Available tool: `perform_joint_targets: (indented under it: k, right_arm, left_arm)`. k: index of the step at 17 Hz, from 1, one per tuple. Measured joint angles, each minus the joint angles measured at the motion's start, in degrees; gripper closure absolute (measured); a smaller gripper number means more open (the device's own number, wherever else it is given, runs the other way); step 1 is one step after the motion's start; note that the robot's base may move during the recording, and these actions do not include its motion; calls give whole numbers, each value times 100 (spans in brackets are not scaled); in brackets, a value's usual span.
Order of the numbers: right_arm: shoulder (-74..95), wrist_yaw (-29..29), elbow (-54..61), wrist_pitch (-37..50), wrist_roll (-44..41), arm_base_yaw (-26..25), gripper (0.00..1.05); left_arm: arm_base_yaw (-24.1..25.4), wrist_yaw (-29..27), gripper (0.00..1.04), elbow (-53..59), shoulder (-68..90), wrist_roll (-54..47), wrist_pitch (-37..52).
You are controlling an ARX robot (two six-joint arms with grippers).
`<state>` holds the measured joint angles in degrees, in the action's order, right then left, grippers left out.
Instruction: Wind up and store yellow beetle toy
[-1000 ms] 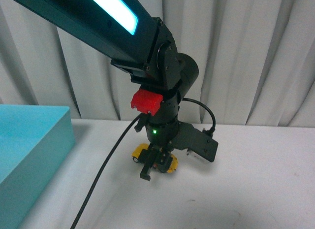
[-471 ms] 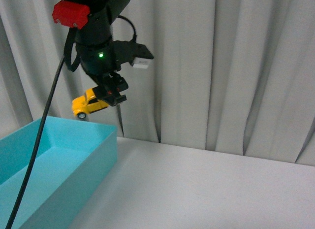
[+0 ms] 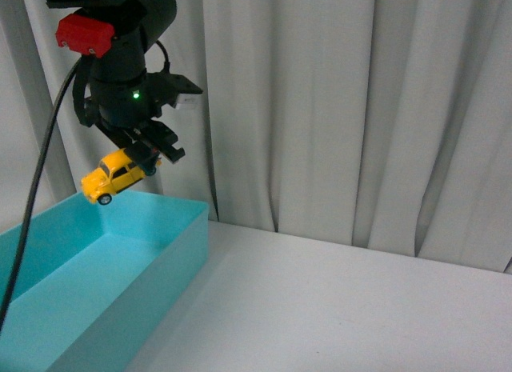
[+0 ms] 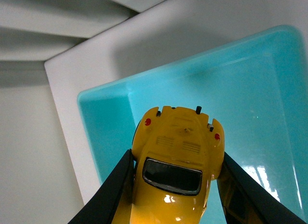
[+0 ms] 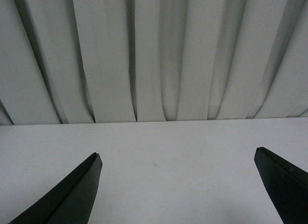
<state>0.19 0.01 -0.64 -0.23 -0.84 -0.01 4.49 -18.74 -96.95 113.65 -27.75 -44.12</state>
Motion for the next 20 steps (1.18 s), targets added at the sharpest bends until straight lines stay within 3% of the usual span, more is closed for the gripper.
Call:
perform_joint_targets:
  k: [13,16,20]
  right_arm:
    - [0,0,0,0,0,0,7]
    - [0,2,0,0,0,0,7]
    - [0,2,0,0,0,0,7]
  left_arm:
    - [278,-28,62,59,319,557,125]
    - [616,-33,62,564,621,566,758]
    - [734,-155,62,901,813,485,704]
